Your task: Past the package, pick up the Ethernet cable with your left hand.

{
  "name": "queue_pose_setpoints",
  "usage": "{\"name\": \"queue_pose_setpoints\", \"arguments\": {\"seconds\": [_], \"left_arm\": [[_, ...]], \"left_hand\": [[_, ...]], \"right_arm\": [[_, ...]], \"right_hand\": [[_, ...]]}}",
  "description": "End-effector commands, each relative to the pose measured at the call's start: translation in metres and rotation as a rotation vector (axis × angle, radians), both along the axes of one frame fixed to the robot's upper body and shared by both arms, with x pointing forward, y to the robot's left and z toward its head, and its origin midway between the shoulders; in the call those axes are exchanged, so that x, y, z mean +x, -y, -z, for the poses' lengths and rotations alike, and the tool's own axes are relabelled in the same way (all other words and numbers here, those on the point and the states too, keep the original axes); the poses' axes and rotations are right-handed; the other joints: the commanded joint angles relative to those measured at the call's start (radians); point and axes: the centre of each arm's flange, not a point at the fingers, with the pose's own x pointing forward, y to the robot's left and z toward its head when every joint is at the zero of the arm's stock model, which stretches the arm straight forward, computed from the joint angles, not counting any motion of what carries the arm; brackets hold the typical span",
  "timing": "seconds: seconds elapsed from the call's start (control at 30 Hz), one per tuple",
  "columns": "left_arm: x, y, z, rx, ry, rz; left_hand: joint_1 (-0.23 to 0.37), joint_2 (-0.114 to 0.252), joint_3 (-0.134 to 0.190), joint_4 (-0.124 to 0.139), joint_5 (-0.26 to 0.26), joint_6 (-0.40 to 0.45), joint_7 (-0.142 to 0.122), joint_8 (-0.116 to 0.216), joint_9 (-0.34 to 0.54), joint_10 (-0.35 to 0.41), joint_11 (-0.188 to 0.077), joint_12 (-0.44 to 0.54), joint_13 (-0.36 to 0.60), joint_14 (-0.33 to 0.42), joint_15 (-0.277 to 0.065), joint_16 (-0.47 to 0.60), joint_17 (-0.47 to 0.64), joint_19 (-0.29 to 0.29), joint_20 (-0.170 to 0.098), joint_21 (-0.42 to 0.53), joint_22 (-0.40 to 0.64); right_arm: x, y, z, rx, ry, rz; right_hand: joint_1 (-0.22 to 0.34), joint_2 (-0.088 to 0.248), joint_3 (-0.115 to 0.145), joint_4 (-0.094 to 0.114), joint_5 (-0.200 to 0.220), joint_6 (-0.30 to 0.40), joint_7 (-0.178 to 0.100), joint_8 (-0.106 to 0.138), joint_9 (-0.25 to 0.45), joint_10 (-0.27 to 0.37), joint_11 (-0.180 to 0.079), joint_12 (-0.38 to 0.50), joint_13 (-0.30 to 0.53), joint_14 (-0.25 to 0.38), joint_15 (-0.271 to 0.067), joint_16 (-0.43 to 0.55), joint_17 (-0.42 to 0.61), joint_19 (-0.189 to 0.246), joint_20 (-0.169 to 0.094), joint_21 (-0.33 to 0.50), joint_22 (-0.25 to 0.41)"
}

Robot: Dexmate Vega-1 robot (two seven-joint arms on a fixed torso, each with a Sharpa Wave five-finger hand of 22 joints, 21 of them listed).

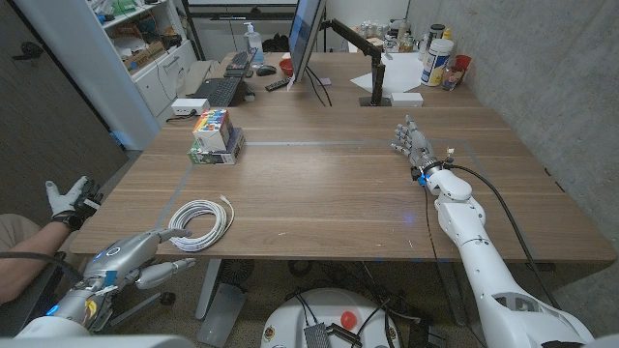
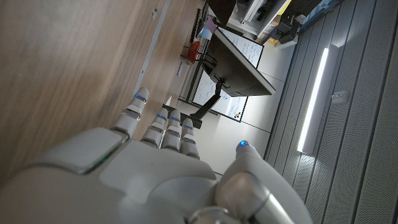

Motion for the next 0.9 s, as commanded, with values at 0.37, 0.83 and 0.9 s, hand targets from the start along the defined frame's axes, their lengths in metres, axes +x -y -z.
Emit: {"name": "queue_pose_setpoints", "arguments": {"seconds": [0.37,0.83,0.9], "left_arm": [[0.017,-0.007,-0.003,-0.020,-0.043,-0.011],[0.018,-0.013,-0.002,-0.035,-0.043,-0.004],[0.017,-0.014,-0.002,-0.040,-0.042,-0.003]], "left_hand": [[0.002,0.006,-0.005,0.000,0.006,0.004,0.002,0.002,0.006,0.001,-0.001,0.003,0.004,0.002,-0.146,-0.001,0.006,-0.005,-0.002,0.000,0.002],[0.004,0.007,-0.008,0.000,0.007,0.010,0.002,0.005,0.006,0.003,-0.001,0.003,0.007,0.003,-0.146,-0.001,0.006,-0.004,-0.003,-0.001,0.002],[0.004,0.008,-0.009,0.001,0.007,0.011,0.002,0.006,0.006,0.003,-0.001,0.003,0.007,0.004,-0.147,-0.001,0.006,-0.004,-0.003,-0.001,0.002]], "right_arm": [[0.002,0.002,0.001,-0.002,-0.019,0.007],[0.005,0.005,0.004,0.022,-0.049,0.016],[0.005,0.005,0.004,0.027,-0.049,0.017]], "right_hand": [[-0.003,0.002,-0.001,0.001,0.006,-0.008,-0.002,-0.001,0.004,-0.007,-0.001,0.001,0.000,-0.010,0.004,0.001,0.000,-0.004,0.000,-0.003,0.003],[-0.003,0.001,-0.001,0.002,0.006,-0.010,-0.001,-0.001,0.004,-0.008,-0.001,0.002,0.000,-0.012,0.004,0.001,0.001,-0.005,0.000,-0.003,0.003],[-0.003,0.001,-0.002,0.002,0.006,-0.011,-0.002,-0.001,0.004,-0.008,-0.001,0.002,0.000,-0.012,0.005,0.002,0.001,-0.005,0.000,-0.002,0.003]]}}
